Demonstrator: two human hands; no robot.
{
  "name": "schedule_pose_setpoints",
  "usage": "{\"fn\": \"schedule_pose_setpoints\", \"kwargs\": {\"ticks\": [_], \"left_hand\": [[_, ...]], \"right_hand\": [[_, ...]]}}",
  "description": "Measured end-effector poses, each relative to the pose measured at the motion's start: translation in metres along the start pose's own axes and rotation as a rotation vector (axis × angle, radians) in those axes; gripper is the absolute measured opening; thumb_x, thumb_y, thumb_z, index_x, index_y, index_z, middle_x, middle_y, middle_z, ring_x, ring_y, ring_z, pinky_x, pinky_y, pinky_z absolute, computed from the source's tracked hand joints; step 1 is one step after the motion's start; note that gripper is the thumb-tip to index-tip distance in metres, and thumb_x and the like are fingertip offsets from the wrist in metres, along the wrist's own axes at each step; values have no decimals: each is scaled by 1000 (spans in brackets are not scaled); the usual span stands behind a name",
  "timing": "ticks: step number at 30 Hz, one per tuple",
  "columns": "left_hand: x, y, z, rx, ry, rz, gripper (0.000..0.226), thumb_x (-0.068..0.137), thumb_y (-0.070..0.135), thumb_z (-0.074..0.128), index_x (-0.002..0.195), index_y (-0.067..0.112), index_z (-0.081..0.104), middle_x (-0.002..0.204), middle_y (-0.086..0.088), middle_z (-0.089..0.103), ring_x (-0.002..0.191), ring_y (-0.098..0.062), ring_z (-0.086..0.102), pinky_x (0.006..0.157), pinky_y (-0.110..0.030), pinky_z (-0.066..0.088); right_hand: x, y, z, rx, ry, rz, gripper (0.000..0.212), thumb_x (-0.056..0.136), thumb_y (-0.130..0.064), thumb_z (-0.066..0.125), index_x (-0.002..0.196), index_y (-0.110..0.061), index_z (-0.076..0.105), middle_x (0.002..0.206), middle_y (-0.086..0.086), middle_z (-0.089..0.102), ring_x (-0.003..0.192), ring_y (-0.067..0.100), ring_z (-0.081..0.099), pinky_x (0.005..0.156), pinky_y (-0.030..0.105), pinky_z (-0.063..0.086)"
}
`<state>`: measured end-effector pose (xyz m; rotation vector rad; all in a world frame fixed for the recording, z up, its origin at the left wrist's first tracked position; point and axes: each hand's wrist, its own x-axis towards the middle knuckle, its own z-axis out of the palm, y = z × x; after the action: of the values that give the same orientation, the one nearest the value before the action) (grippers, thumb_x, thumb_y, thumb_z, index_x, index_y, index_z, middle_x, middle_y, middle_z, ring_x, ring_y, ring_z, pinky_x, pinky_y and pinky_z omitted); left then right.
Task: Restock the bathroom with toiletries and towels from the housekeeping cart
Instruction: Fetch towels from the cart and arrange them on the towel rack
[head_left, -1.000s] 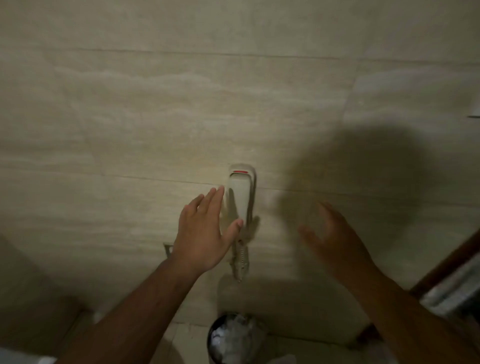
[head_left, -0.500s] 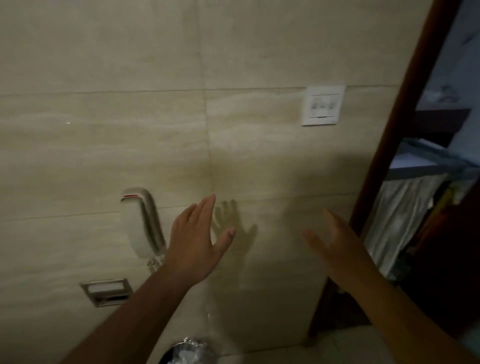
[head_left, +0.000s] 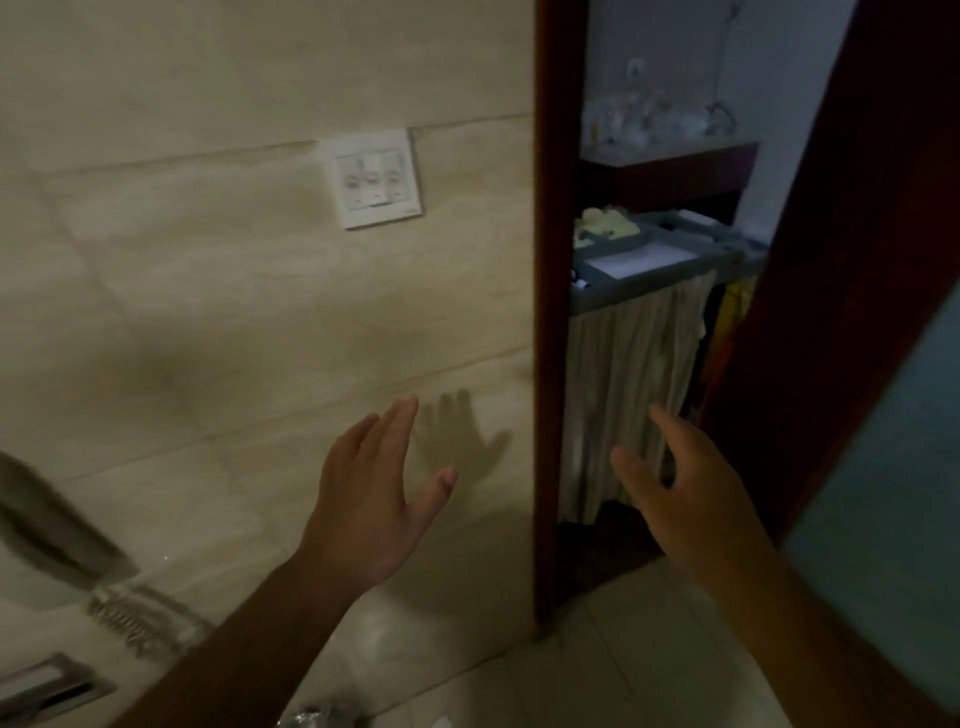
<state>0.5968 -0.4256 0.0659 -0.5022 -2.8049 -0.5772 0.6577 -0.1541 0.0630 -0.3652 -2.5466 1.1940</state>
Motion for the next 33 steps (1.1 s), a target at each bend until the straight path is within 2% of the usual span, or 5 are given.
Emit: {"fn": "schedule_pose_setpoints", "kwargs": {"ticks": [9,16,22,26,33], "left_hand": [[86,70,75,-72,-139,213,86,87,77,23,159,31,8,164,4,23,150,-22,19,121,-44,21],[163,118,117,-152,-165,275,82,93,66,42,158,24,18,160,-1,33,147,-24,25,118,-40,23],[231,140,154,-228,-234,340,80,95,60,48,159,29,9,165,5,17,151,-17,10,123,-39,11],[262,151,175,-77,-260,396,84,96,63,43,158,28,-2,167,2,9,153,-18,6,119,-35,2],[335,185,181,-87,-214,356,84,97,65,36,159,22,1,167,-4,9,153,-26,8,122,-43,6]], "right_hand": [[27,79,-49,-85,80,204,73,94,-51,54,156,-25,27,163,0,26,148,17,27,117,35,25],[87,102,-90,-256,74,300,80,94,-62,43,160,-26,15,166,-4,14,151,12,15,114,22,12],[141,112,-94,-320,111,330,81,93,-63,42,160,-25,15,167,-1,14,152,15,15,119,29,15],[167,124,-99,-426,164,356,79,94,-61,45,159,-24,19,166,4,16,152,22,17,119,35,19],[239,138,-128,-484,178,311,82,93,-66,41,159,-25,15,167,5,13,153,28,11,123,47,21]]}}
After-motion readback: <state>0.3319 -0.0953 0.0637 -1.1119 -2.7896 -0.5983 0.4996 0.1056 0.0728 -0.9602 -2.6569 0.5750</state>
